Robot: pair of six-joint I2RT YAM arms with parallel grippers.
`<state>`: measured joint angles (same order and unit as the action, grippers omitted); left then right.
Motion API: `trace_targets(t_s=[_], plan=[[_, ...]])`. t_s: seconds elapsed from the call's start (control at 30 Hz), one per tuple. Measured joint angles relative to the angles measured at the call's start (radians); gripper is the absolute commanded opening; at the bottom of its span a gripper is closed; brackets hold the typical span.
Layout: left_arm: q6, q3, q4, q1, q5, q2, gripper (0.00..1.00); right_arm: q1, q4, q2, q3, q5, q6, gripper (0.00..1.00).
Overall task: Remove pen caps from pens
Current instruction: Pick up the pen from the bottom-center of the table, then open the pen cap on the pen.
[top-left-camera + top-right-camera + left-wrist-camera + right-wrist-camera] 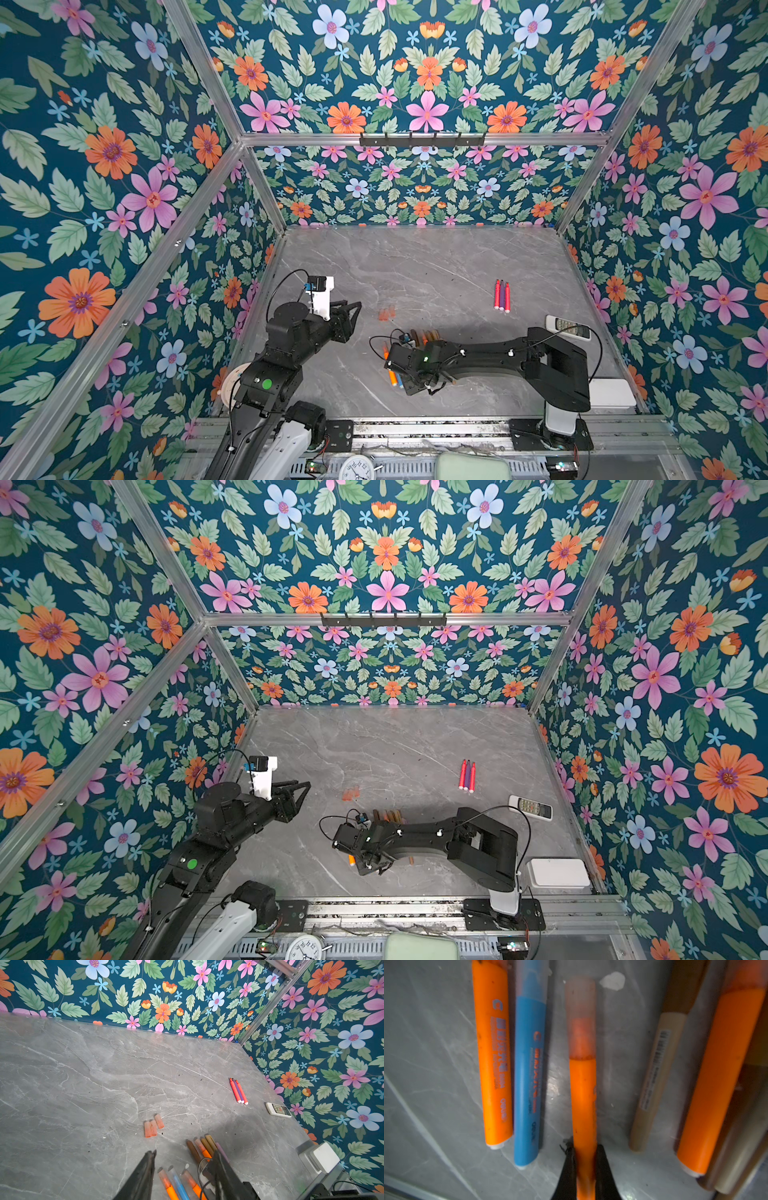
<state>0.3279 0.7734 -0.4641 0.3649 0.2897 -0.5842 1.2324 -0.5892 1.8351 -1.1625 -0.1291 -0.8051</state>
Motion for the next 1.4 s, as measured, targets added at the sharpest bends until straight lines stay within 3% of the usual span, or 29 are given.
trace_targets(t_s=[0.23,0.4,0.57,0.67,0.77,1.07,1.27,1.4], plan=[[0.083,-0.047,0.047,0.002,0.043,-0.098,0.5,-0.046,-0.014,-0.199,0.039,-0.052,0.046,0.0],[0.291,-0.161,0.247,0.021,0.137,-0.186,0.54,-0.145,0.042,-0.391,0.158,-0.023,0.102,0.0],[0.468,-0.153,0.509,0.163,0.168,-0.403,0.54,-0.283,0.082,-0.574,0.283,0.093,0.159,0.0],[0.513,-0.08,0.632,0.248,0.167,-0.555,0.52,-0.398,0.095,-0.679,0.347,0.167,0.169,0.0],[0.541,-0.007,0.741,0.275,0.174,-0.705,0.52,-0.503,0.089,-0.755,0.391,0.262,0.18,0.0],[0.585,0.224,0.858,0.28,0.229,-0.991,0.51,-0.589,0.061,-0.734,0.365,0.378,0.21,0.0],[0.531,0.386,0.794,0.271,0.247,-1.068,0.51,-0.614,0.06,-0.667,0.325,0.422,0.213,0.0],[0.51,0.41,0.768,0.256,0.256,-1.08,0.52,-0.616,0.053,-0.635,0.284,0.445,0.222,0.0]])
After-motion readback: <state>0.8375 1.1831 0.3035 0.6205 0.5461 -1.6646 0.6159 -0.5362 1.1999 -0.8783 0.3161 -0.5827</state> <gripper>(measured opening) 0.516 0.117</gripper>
